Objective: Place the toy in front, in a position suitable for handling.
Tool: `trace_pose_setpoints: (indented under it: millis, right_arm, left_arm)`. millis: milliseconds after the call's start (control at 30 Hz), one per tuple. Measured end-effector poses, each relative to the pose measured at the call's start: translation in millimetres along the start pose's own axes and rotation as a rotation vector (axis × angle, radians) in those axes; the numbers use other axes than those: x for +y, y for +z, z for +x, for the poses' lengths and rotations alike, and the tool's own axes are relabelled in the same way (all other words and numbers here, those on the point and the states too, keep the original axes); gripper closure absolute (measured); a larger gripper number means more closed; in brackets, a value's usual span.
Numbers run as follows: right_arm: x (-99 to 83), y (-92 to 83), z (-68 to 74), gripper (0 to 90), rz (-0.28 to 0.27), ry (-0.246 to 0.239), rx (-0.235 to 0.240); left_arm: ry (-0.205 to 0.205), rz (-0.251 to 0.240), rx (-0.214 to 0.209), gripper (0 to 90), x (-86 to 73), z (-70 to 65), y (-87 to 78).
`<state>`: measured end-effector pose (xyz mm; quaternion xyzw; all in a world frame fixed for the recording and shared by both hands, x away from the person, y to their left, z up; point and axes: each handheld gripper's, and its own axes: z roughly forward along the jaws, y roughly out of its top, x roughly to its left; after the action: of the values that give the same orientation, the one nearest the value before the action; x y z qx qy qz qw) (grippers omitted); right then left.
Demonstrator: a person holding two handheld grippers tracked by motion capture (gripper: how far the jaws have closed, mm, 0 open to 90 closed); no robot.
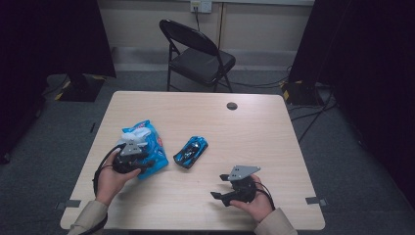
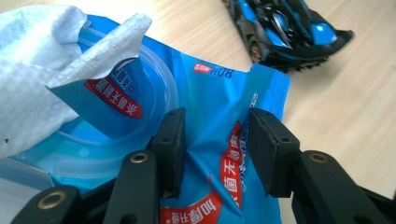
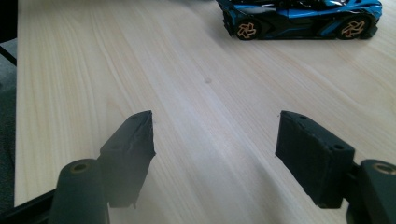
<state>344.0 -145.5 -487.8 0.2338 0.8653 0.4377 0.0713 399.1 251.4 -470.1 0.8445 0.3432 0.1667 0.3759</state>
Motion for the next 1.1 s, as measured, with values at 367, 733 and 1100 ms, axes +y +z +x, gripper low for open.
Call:
trace_pose_setpoints:
  millis: [367, 733, 1100]
  right_arm:
    - [-7.1, 1.2, -5.9, 26.2, 0.036, -0.019, -0.041]
    - [-25.9, -9.3, -25.6, 19.1, 0.068, 0.035, -0.115]
    - [-35.5, -19.4, -33.5, 13.9, 0.085, 0.038, -0.163]
  left_arm:
    - [-0.029, 0.004, 0.009, 57.8, 4.4, 25.3, 5.5]
    - [-0.084, -0.049, -0.001, 24.0, 16.2, 11.6, 0.4]
    - [-0.043, -0.06, -0.105, 16.4, 59.1, -35.4, 17.5]
